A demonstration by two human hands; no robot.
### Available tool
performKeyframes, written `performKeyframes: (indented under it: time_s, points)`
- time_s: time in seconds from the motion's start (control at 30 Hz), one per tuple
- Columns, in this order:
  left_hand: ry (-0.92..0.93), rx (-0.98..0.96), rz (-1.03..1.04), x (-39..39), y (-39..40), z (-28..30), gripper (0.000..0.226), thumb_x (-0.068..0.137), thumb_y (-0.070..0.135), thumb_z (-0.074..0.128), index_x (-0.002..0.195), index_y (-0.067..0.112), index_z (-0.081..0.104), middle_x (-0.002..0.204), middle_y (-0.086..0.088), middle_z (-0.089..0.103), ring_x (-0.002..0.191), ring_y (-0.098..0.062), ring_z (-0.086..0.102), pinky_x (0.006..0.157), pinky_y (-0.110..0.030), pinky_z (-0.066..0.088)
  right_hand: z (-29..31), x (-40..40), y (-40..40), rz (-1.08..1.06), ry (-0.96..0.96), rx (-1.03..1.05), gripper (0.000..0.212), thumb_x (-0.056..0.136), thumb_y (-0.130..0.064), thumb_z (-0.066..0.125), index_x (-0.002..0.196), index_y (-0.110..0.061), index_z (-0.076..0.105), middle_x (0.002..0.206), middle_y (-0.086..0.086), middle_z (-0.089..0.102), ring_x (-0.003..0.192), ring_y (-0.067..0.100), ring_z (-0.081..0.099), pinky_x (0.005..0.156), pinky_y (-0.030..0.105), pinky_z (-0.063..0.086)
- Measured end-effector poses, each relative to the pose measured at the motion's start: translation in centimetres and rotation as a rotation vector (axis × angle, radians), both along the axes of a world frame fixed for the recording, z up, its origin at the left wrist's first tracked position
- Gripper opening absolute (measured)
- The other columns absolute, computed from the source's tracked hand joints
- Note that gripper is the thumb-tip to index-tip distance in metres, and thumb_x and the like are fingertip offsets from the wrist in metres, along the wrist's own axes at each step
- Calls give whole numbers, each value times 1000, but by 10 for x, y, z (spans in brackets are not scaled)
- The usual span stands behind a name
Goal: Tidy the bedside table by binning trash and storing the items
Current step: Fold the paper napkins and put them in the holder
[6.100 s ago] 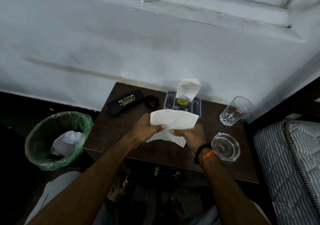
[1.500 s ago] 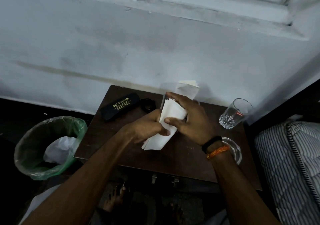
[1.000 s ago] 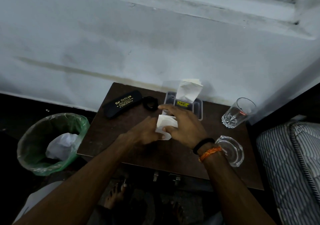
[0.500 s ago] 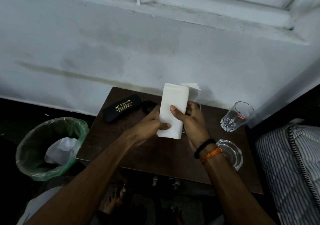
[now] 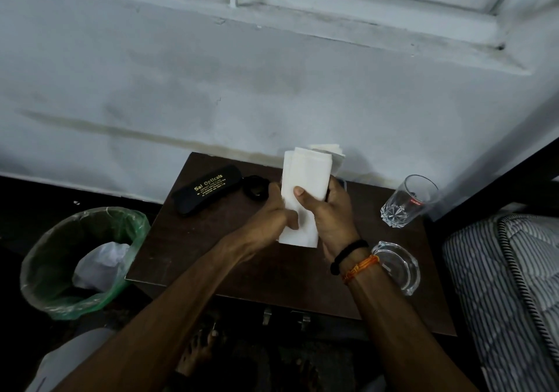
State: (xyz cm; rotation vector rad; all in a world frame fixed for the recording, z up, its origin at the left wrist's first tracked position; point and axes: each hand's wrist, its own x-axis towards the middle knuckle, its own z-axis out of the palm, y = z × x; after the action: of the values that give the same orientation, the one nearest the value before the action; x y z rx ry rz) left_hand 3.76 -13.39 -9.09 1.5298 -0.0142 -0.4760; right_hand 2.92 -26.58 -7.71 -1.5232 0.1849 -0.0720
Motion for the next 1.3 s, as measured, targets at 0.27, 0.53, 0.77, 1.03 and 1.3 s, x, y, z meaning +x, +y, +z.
performKeyframes:
  time_s: [0.27, 0.53, 0.77, 1.03, 1.3]
  points:
    - [-347, 196, -57, -5, 12, 13, 36, 101, 29, 53, 136, 20, 52, 130, 2, 64, 118, -16, 62, 97, -41, 55, 6, 2, -8, -31, -48, -4, 41, 85, -12, 76, 123, -12, 61, 118, 8, 70, 108, 28, 68, 91, 54, 57]
    - [-557, 382, -55, -9, 4, 13, 29, 105, 23, 43, 131, 11, 51, 122, -1, 62, 106, -8, 60, 81, -12, 47, 7, 5, -3, -54, -73, -24, 40, 91, -14, 70, 126, -6, 52, 123, 12, 65, 114, 29, 64, 93, 48, 54]
    - [-637, 398, -10, 1, 10, 19, 28, 100, 15, 54, 128, 13, 51, 107, 3, 65, 97, -12, 62, 74, -9, 46, 17, 6, -23, -61, -84, 51, 11, 88, -20, 74, 98, -14, 73, 93, 0, 78, 83, 12, 73, 66, 28, 57]
    - [-729, 347, -42, 1, 14, 21, 42, 95, 12, 59, 112, 37, 30, 97, -4, 61, 84, -16, 67, 76, -43, 58, 26, 7, -36, -212, -117, 104, 13, 88, -20, 74, 80, -10, 69, 84, 5, 70, 76, 15, 63, 59, 26, 52]
    - [-692, 231, 27, 8, 16, 20, 15, 92, 4, 61, 96, 18, 59, 90, 7, 63, 87, -15, 61, 77, -33, 50, 23, 4, -42, 32, 1, 27, 15, 81, -10, 78, 93, -3, 71, 85, 9, 76, 69, 21, 66, 64, 35, 54]
